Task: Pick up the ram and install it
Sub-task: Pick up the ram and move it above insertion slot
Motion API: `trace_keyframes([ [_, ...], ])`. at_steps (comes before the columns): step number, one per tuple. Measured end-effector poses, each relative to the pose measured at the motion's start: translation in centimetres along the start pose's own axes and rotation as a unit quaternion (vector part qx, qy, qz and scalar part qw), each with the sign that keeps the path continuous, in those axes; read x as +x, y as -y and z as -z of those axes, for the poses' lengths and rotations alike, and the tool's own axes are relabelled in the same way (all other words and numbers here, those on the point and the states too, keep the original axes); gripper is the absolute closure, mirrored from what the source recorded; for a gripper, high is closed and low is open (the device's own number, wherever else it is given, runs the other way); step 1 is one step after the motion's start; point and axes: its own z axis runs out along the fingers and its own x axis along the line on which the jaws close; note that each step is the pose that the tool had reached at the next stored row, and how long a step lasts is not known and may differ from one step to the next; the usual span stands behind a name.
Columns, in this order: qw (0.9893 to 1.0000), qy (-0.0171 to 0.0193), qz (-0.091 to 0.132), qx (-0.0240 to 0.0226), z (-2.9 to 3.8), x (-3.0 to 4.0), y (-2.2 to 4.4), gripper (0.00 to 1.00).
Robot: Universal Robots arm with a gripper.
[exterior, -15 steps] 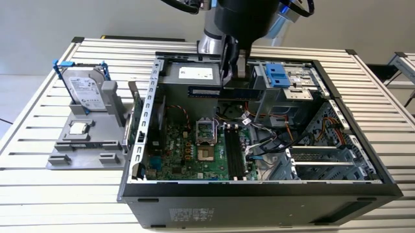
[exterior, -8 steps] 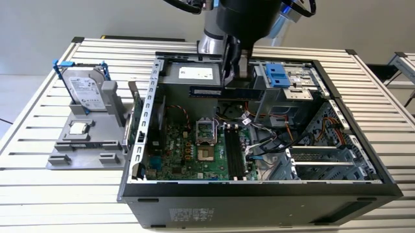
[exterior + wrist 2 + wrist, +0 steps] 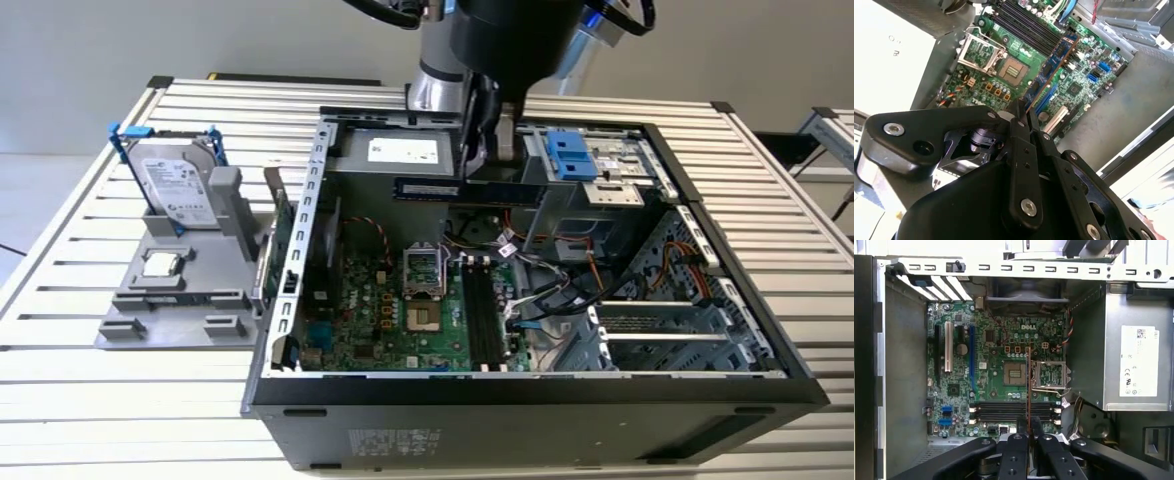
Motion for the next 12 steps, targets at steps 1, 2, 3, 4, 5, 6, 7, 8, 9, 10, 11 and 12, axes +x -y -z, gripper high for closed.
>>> trace_keyframes([
  [1, 1.0, 0.0, 0.0, 0.0, 0.0, 0.0, 0.04, 1.0],
  [2, 1.0, 0.0, 0.0, 0.0, 0.0, 0.0, 0.09, 1.0],
  [3, 1.0, 0.0, 0.0, 0.0, 0.01, 0.0, 0.15, 1.0],
  [4, 1.0, 0.0, 0.0, 0.0, 0.01, 0.0, 0.23, 1.0],
  [5, 1.0, 0.0, 0.0, 0.0, 0.01, 0.0, 0.33, 1.0],
  [6, 1.0, 0.0, 0.0, 0.0, 0.02, -0.01, 0.42, 1.0],
  [7, 1.0, 0.0, 0.0, 0.0, 0.02, -0.01, 0.54, 1.0],
  [8, 1.0, 0.0, 0.0, 0.0, 0.02, -0.01, 0.66, 1.0],
  [9, 1.0, 0.0, 0.0, 0.0, 0.02, -0.01, 0.78, 1.0],
  [10, 1.0, 0.0, 0.0, 0.0, 0.03, -0.01, 0.88, 1.0],
  [11, 1.0, 0.0, 0.0, 0.0, 0.03, -0.01, 0.97, 1.0],
  [12, 1.0, 0.0, 0.0, 0.0, 0.03, -0.01, 1.04, 1.0],
])
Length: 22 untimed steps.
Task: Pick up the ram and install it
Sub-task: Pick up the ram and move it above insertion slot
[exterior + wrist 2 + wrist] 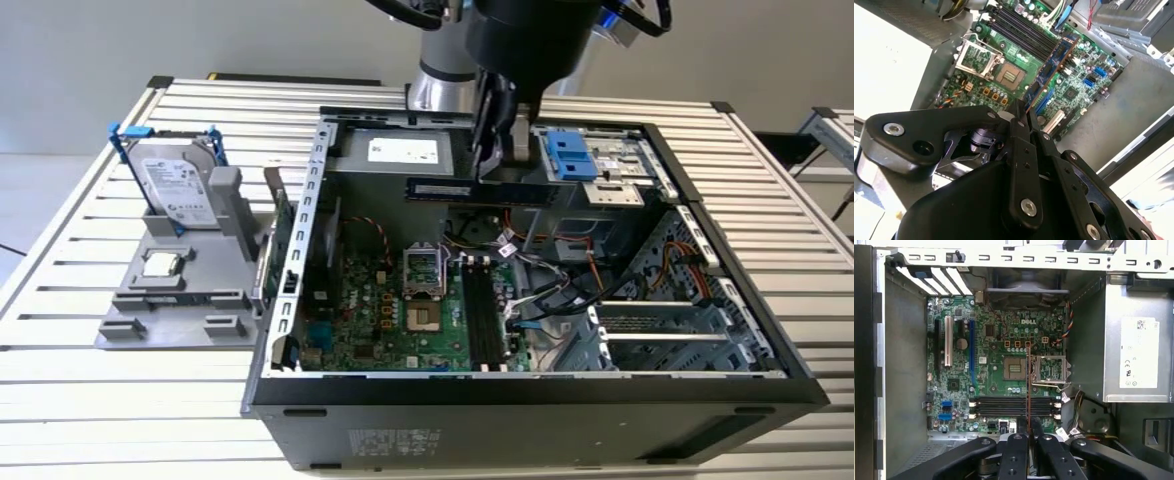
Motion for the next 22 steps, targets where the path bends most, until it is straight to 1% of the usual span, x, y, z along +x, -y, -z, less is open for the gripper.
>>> trace_keyframes([
  [7, 1.0, 0.0, 0.0, 0.0004, 0.01, -0.02, 0.34, 1.0],
  [22, 1.0, 0.0, 0.0, 0.004, 0.02, -0.04, 0.97, 1.0],
])
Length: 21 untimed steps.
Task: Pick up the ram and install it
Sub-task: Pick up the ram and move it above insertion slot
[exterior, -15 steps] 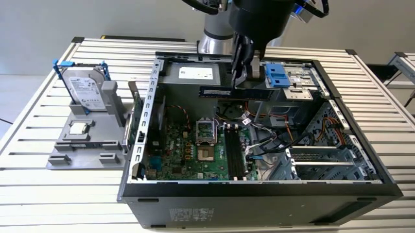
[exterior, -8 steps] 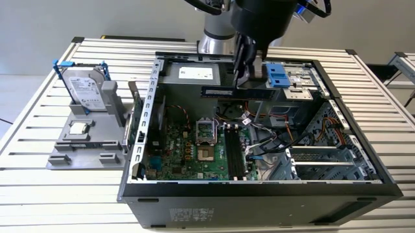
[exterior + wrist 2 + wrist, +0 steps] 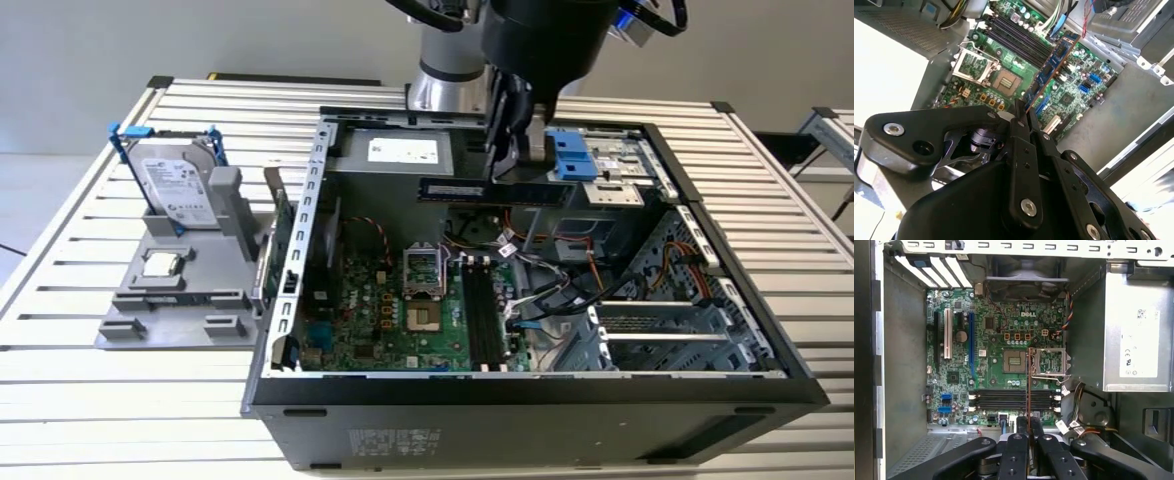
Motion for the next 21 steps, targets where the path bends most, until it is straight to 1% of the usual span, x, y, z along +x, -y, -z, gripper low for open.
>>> trace_keyframes([
  [15, 1.0, 0.0, 0.0, 0.0029, 0.02, -0.01, 0.83, 1.0],
  [21, 1.0, 0.0, 0.0, 0.0031, 0.02, -0.01, 1.35, 1.0],
])
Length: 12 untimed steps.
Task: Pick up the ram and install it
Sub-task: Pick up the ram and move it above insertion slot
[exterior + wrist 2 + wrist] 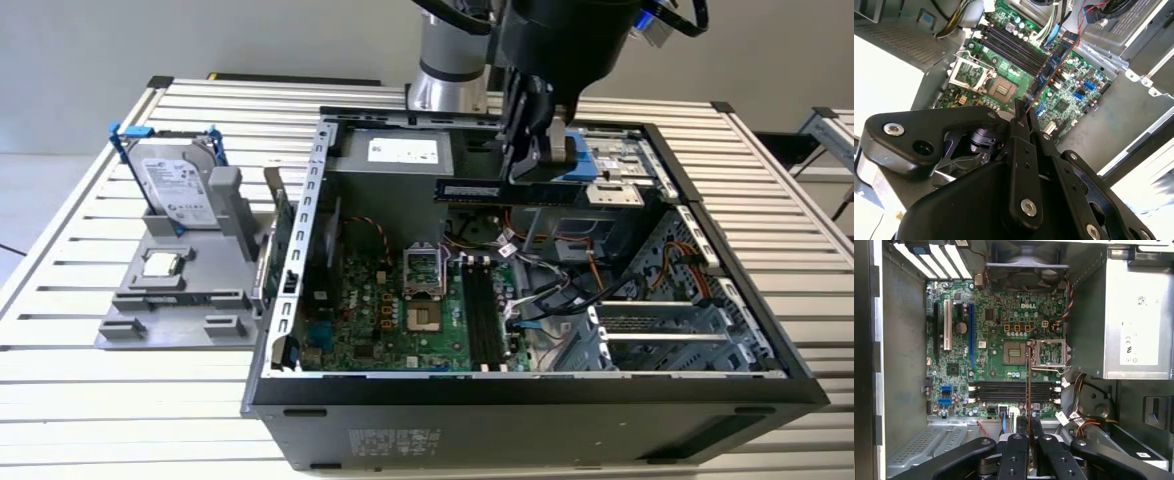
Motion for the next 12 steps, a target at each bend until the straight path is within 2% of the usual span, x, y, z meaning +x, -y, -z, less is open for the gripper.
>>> trace_keyframes([
  [12, 1.0, 0.0001, -0.006, 0.0001, 0.02, -0.02, 1.35, 1.0],
])
